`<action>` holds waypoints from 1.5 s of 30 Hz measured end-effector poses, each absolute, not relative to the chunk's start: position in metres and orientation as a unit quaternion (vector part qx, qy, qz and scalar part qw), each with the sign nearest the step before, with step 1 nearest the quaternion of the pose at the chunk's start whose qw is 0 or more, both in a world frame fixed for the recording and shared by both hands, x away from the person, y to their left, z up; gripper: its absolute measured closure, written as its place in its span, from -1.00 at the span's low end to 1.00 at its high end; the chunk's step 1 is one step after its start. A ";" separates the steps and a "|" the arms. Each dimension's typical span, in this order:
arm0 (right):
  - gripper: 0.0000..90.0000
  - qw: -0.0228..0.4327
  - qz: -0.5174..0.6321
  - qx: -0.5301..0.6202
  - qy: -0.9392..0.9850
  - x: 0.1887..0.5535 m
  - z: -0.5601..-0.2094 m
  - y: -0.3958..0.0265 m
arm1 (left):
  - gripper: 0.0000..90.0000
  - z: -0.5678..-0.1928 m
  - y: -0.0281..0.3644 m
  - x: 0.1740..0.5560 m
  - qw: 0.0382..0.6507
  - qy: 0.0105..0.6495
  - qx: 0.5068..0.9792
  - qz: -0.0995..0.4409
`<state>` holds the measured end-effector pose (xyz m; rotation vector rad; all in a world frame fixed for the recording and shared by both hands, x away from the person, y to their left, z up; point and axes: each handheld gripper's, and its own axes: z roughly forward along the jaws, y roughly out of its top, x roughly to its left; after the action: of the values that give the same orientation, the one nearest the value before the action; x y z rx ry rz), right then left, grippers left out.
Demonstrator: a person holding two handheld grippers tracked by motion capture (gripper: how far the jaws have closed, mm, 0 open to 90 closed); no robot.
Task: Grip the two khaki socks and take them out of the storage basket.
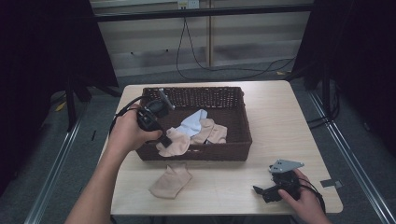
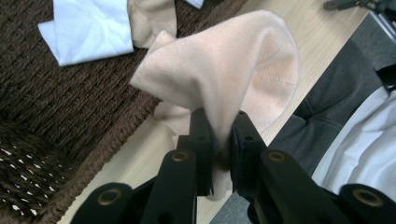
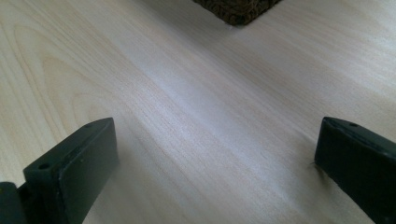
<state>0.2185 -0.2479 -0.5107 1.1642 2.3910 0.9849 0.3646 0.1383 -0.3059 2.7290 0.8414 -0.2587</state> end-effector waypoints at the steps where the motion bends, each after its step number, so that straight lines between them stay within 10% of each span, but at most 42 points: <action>1: -1.00 0.152 0.343 0.406 0.833 0.219 -0.511 -0.248 | 0.80 -0.307 0.138 0.364 0.138 0.290 0.943 -0.089; 33: -1.00 0.150 0.342 0.407 0.834 0.218 -0.511 -0.248 | 0.67 -0.380 0.127 0.338 0.145 0.291 0.941 -0.096; 45: -1.00 0.150 0.341 0.408 0.834 0.218 -0.511 -0.248 | -0.46 -0.389 0.137 0.328 0.135 0.302 0.942 -0.054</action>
<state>0.2180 -0.2479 -0.5105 1.1709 2.3947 0.9806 0.3284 0.1366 -0.3893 2.7301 0.8765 -0.1556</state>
